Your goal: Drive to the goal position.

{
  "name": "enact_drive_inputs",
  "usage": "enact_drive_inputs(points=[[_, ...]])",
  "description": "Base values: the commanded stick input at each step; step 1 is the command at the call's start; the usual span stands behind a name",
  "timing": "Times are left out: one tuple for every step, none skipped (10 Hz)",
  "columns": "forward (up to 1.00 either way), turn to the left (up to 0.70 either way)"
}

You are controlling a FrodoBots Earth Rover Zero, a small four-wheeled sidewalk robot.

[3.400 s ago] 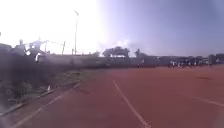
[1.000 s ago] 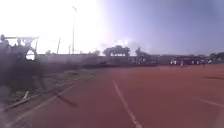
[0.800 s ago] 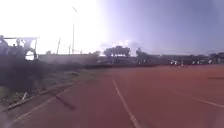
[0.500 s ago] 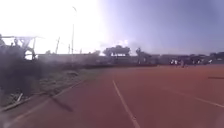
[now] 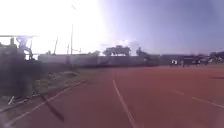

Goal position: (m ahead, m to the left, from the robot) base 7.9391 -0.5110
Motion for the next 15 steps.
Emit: enact_drive_inputs(points=[[0.5,0.0],[0.5,0.0],[0.5,0.0],[0.5,0.0],[0.5,0.0],[0.5,0.0],[0.5,0.0],[0.5,0.0],[0.5,0.0],[0.5,0.0],[0.5,0.0],[0.5,0.0],[0.5,0.0],[0.5,0.0],[0.5,0.0]])
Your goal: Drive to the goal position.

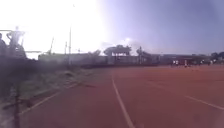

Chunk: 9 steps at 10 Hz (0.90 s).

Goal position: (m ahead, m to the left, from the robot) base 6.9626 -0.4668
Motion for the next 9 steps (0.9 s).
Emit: enact_drive_inputs(points=[[0.5,0.0],[0.5,0.0],[0.5,0.0],[0.5,0.0],[0.5,0.0],[0.5,0.0],[0.5,0.0],[0.5,0.0],[0.5,0.0]])
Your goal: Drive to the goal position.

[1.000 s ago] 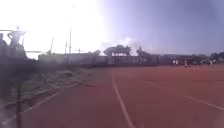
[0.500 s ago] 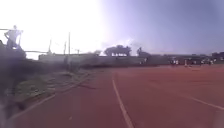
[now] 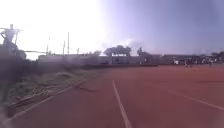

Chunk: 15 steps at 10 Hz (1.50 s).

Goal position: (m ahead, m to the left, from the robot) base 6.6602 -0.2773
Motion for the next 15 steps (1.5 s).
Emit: enact_drive_inputs(points=[[0.5,0.0],[0.5,0.0],[0.5,0.0],[0.5,0.0],[0.5,0.0],[0.5,0.0],[0.5,0.0],[0.5,0.0],[0.5,0.0],[0.5,0.0],[0.5,0.0],[0.5,0.0],[0.5,0.27],[0.5,0.5],[0.5,0.5]])
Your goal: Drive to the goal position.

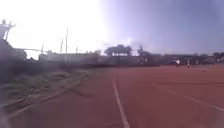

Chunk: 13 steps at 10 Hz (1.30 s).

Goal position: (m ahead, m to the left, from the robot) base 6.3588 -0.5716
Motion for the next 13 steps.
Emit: enact_drive_inputs(points=[[0.5,0.5],[0.5,0.5],[0.5,0.5],[0.5,0.5],[0.5,0.5],[0.5,0.37],[0.5,0.1],[0.5,0.0],[0.5,0.0],[0.5,0.0],[0.5,0.0],[0.5,0.0],[0.5,0.0]])
